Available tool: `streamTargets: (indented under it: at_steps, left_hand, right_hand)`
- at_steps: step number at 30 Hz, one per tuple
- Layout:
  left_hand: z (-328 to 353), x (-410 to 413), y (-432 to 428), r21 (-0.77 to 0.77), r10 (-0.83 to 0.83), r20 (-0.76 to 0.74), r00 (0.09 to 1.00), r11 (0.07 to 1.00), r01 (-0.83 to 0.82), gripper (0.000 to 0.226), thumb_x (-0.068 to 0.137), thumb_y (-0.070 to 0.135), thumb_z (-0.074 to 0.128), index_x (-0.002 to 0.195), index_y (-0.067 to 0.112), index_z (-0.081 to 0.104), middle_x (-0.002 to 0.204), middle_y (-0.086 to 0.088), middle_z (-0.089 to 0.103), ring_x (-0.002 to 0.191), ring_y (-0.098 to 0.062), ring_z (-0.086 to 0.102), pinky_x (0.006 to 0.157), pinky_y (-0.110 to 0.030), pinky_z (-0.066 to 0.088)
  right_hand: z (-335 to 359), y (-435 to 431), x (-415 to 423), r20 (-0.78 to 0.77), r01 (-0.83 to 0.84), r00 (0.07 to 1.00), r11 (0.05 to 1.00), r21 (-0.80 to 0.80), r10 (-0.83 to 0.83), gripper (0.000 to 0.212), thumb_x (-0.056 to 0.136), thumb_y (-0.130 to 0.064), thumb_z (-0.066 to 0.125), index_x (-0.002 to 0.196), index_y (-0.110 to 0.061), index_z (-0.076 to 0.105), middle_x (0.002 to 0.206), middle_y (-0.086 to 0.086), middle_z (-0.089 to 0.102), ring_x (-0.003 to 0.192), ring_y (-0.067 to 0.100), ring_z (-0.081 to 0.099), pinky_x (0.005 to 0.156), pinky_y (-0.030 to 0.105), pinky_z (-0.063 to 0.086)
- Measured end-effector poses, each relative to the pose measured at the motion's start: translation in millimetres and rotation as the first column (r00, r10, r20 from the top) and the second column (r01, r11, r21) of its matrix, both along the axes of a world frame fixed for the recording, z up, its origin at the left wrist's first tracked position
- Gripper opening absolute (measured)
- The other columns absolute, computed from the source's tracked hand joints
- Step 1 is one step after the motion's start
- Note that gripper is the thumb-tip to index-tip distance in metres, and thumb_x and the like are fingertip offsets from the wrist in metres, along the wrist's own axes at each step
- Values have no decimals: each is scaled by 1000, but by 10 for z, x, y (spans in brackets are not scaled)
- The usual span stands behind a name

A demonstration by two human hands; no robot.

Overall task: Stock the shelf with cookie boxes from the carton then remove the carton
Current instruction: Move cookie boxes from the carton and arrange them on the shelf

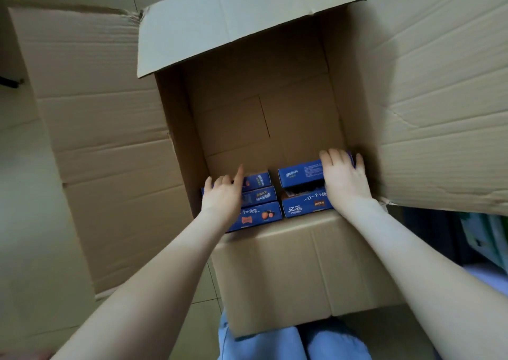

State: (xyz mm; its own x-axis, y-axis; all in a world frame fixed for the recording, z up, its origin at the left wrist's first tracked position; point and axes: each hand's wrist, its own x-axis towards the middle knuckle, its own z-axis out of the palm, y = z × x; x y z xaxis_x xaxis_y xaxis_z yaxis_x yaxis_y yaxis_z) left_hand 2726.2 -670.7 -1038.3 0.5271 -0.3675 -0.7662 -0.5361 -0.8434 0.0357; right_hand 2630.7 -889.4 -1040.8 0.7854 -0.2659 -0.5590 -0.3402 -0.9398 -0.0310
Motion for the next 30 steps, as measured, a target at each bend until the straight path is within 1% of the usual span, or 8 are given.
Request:
streamTargets:
  at_steps: [6, 9, 15, 17, 20, 23, 26, 30]
  left_hand:
    - [-28, 255, 23, 37, 51, -33, 998, 998, -50, 39, 95, 30, 51, 128, 11, 43, 122, -13, 52, 112, -34, 51, 81, -39, 42]
    - [-99, 314, 33, -13, 119, 22, 993, 993, -119, 31, 97, 29, 46, 121, 8, 46, 120, -15, 54, 111, -35, 51, 82, -40, 42]
    - [219, 353, 35, -197, 155, 121, 980, 972, -130, 36, 98, 33, 43, 116, 1, 46, 115, -19, 53, 106, -38, 51, 81, -44, 43]
    - [570, 345, -4, -273, 208, 58, 976, 944, -185, 35, 98, 33, 43, 114, 2, 47, 113, -18, 54, 105, -36, 52, 80, -41, 41]
    - [1304, 356, -145, -366, 357, -114, 927, 853, -373, 29, 97, 30, 45, 116, 8, 50, 114, -11, 58, 104, -29, 55, 77, -34, 40]
    - [2196, 413, -312, -436, 488, -316, 813, 687, -582, 21, 98, 24, 42, 114, 14, 53, 107, -4, 65, 94, -19, 61, 74, -28, 45]
    - [3124, 479, -502, -456, 529, -494, 690, 518, -724, 18, 100, 25, 39, 111, 24, 54, 104, 0, 66, 82, -5, 62, 69, -13, 48]
    - [4346, 579, -765, -437, 520, -665, 536, 312, -844, 19, 101, 28, 39, 99, 27, 59, 100, -6, 69, 94, -21, 66, 89, -40, 51]
  right_hand:
    - [4, -73, -72, 38, 35, 999, 996, 85, -39, 48, 87, -4, 46, 135, -10, 43, 132, 9, 48, 127, 27, 40, 116, 44, 15]
    - [17, -62, -84, -31, 46, 999, 993, 111, -43, 43, 87, -8, 44, 130, -11, 46, 126, 7, 51, 122, 26, 42, 116, 41, 12]
    - [260, 53, -72, 22, 181, 980, 937, 299, -196, 61, 92, -18, 50, 147, -9, 25, 149, 8, 32, 140, 23, 24, 117, 39, 14]
    - [589, 130, 16, -27, 343, 926, 810, 475, -376, 66, 93, -22, 55, 149, -11, 22, 152, 8, 28, 141, 22, 24, 114, 35, 20]
    - [1278, 159, 187, -213, 609, 713, 440, 660, -668, 71, 90, -27, 62, 149, -18, 24, 152, 4, 31, 139, 18, 31, 107, 27, 26]
    - [2104, 72, 353, -354, 667, 550, 144, 731, -756, 72, 87, -26, 67, 147, -18, 29, 143, 6, 42, 131, 16, 42, 104, 27, 33]
    - [3075, -1, 512, -377, 601, 544, 35, 798, -750, 49, 89, -9, 61, 134, -4, 43, 113, 4, 61, 99, 8, 59, 88, 18, 47]
    - [4337, -80, 630, -278, 512, 517, 32, 858, -810, 23, 86, -11, 66, 107, -15, 57, 114, 10, 67, 104, 24, 64, 98, 48, 48]
